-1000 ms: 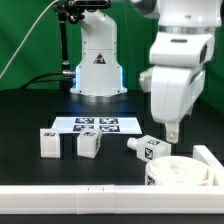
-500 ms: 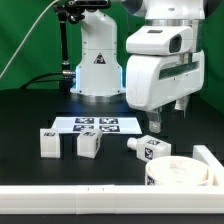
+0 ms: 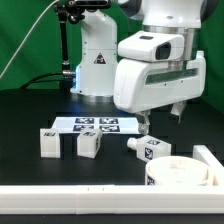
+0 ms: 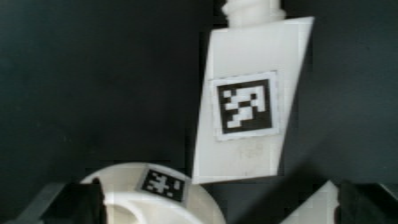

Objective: Assemble stool

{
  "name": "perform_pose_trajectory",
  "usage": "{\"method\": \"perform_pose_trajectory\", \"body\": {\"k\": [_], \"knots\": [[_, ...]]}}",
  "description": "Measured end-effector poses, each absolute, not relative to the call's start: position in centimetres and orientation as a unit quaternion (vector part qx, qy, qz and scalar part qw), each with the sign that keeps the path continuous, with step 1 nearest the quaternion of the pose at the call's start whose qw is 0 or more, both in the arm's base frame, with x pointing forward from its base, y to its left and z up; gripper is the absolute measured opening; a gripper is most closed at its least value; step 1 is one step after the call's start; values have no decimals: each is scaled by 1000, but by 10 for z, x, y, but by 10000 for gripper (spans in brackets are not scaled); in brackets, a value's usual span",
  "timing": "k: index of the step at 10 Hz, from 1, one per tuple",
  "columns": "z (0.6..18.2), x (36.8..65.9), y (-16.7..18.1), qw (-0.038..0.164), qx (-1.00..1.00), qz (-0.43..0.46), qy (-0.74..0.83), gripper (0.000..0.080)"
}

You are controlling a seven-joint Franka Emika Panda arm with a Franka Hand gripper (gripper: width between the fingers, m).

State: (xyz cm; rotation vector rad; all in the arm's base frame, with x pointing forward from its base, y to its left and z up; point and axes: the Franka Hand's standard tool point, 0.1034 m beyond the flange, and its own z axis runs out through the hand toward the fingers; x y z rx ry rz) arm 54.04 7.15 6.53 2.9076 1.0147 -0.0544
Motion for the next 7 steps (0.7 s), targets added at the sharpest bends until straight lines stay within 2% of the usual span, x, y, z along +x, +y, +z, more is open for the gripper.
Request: {"method": "perform_pose_trajectory", "body": {"k": [1,4,7], "knots": [[64,535,70,40,942,-50,329,649],[63,529,79,46,933,-138,330,649],[54,527,78,55,914,-249,317,649]]}}
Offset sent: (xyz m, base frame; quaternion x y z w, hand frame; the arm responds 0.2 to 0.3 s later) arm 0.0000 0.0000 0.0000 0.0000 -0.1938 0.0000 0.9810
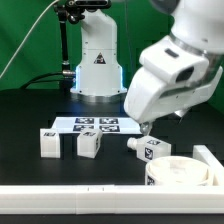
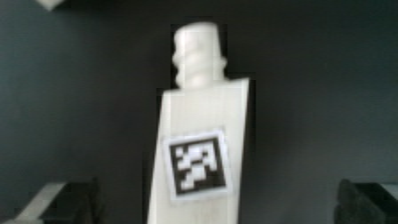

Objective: Assemble stool

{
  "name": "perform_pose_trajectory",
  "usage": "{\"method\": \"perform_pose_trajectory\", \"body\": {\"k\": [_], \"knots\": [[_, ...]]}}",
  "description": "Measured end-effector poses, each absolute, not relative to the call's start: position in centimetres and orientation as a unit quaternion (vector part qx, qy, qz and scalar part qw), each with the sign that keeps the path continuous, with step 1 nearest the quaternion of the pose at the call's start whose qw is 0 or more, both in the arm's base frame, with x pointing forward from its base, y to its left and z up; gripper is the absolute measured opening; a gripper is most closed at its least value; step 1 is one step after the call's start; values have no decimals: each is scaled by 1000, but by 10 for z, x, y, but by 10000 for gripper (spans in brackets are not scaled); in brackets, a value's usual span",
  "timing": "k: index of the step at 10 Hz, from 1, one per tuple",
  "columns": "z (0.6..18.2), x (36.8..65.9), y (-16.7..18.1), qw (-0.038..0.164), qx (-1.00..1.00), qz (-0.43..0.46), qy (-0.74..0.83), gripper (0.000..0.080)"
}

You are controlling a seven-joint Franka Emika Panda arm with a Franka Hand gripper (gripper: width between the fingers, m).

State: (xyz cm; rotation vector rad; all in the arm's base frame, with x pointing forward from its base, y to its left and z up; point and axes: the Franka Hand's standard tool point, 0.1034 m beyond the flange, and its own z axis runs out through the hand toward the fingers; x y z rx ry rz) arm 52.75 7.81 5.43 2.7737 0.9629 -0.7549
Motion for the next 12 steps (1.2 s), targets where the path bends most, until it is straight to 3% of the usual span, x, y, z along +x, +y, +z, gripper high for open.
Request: {"method": "perform_pose_trajectory", "body": {"k": [2,5,6,10,12], "knots": [[47,531,77,72,898,-290,324,649],[44,514,81,83,859,-396,313,649],[35,516,86,96,857,-403,308,649],[34,520,77,97,860,-398,304,649],[26,519,75,110,875,-384,273,649]]}}
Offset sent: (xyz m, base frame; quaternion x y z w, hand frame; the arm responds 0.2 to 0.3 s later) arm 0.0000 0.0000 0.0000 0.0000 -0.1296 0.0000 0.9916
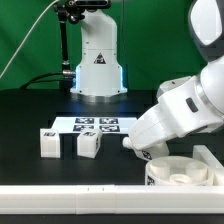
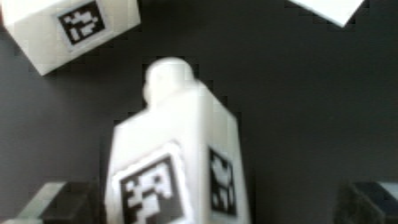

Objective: Assemble stool

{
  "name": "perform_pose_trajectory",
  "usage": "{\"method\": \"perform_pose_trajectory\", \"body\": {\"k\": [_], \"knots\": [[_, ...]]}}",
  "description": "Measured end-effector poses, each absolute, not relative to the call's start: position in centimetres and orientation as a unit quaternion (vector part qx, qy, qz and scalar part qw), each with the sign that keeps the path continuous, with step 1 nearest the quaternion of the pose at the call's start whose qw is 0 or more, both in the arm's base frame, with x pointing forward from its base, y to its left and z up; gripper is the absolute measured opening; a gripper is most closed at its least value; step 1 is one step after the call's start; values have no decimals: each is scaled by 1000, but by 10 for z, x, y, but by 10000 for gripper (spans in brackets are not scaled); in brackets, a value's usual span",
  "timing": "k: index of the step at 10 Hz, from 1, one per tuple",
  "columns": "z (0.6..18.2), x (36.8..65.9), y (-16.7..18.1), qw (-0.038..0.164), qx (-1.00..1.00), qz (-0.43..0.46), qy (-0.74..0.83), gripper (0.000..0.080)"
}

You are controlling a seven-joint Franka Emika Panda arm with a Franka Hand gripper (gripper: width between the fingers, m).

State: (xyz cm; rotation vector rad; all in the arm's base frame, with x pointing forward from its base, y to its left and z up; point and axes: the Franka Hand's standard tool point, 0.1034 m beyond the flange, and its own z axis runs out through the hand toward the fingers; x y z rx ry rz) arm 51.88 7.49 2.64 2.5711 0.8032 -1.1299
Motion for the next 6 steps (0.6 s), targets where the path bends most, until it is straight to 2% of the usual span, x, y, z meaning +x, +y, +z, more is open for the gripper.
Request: {"method": "perform_pose_trajectory", "body": {"k": [2,6], "knots": [[13,513,70,139,884,-395,209,649],[12,515,70,136,883,-393,218,649]]}}
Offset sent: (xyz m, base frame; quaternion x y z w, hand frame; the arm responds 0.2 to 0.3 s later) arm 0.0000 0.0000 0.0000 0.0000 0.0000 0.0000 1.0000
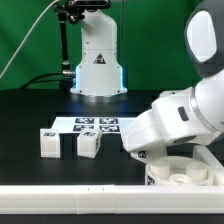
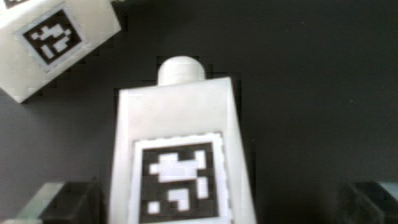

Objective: Assemble stool

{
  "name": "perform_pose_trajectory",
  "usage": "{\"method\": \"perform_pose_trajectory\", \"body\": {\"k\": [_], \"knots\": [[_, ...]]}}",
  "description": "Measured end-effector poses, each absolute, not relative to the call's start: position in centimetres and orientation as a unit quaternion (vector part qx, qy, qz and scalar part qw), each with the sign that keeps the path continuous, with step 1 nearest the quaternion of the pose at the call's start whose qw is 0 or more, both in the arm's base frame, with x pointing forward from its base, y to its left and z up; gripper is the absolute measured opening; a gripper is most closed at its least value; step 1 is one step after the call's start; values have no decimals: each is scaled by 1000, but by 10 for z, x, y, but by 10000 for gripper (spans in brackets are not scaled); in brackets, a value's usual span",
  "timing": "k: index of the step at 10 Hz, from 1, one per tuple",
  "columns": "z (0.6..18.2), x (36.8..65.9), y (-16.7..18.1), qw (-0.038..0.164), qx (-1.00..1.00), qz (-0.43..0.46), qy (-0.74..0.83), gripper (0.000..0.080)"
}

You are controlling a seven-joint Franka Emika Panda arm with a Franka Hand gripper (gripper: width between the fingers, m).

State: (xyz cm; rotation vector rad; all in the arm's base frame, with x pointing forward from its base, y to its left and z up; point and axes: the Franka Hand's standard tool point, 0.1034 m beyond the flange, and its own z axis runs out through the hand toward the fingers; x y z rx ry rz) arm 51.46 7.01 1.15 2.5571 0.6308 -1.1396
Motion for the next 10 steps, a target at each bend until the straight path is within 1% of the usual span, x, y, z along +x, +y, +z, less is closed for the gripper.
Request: {"method": "perform_pose_trajectory", "body": {"k": [2,5,7,9,10], "knots": [[6,520,67,128,890,-376,224,649],[6,528,65,126,892,-373,222,649],[6,527,65,126,892,-373,222,649],[6,525,65,127,891,-375,222,385],[6,524,66,128,891,-377,219,385]]}}
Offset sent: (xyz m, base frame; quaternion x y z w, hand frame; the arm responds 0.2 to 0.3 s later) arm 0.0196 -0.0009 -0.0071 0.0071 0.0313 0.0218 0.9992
